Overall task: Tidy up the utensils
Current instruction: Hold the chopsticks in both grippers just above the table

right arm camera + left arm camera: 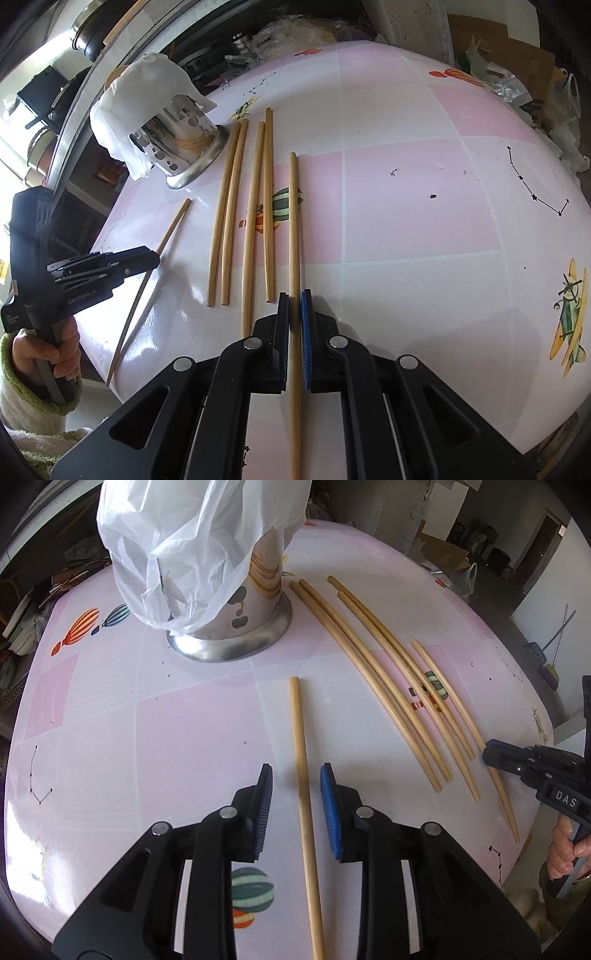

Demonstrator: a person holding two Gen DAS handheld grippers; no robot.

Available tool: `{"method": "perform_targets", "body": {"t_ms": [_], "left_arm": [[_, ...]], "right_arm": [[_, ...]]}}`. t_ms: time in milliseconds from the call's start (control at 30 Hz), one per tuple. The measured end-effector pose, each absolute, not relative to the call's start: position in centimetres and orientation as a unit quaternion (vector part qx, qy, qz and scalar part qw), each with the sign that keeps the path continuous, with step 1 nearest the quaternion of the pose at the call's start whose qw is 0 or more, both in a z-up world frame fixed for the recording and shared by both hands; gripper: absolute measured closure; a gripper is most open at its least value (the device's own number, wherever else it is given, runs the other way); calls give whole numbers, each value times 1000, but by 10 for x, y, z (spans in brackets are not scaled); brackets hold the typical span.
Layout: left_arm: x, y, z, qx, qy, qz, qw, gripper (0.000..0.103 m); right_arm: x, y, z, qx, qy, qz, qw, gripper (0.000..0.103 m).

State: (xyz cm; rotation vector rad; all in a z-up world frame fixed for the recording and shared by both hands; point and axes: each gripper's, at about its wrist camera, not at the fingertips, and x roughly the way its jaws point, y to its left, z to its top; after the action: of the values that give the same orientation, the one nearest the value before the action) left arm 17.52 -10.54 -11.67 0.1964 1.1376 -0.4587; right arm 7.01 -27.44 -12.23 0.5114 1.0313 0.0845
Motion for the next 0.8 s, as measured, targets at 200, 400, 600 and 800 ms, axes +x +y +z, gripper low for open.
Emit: {"method": "perform_targets", "body": {"t_ms": [200,400,600,800], "left_arm": [[199,-121,-119,112,535,-213,810,78],[203,-130,-122,139,527,-202,814,87],[199,-126,-122,129,519,-195,822,96],[197,-122,-123,124,516,-196,824,96]], "right_arm": [[70,-275,-122,242,487,40,838,96],[71,-275,-122,244,489,42,837,96],[73,-280,-118,238,485,44,840,95],[88,-285,-108,216,471,41,854,94]]}}
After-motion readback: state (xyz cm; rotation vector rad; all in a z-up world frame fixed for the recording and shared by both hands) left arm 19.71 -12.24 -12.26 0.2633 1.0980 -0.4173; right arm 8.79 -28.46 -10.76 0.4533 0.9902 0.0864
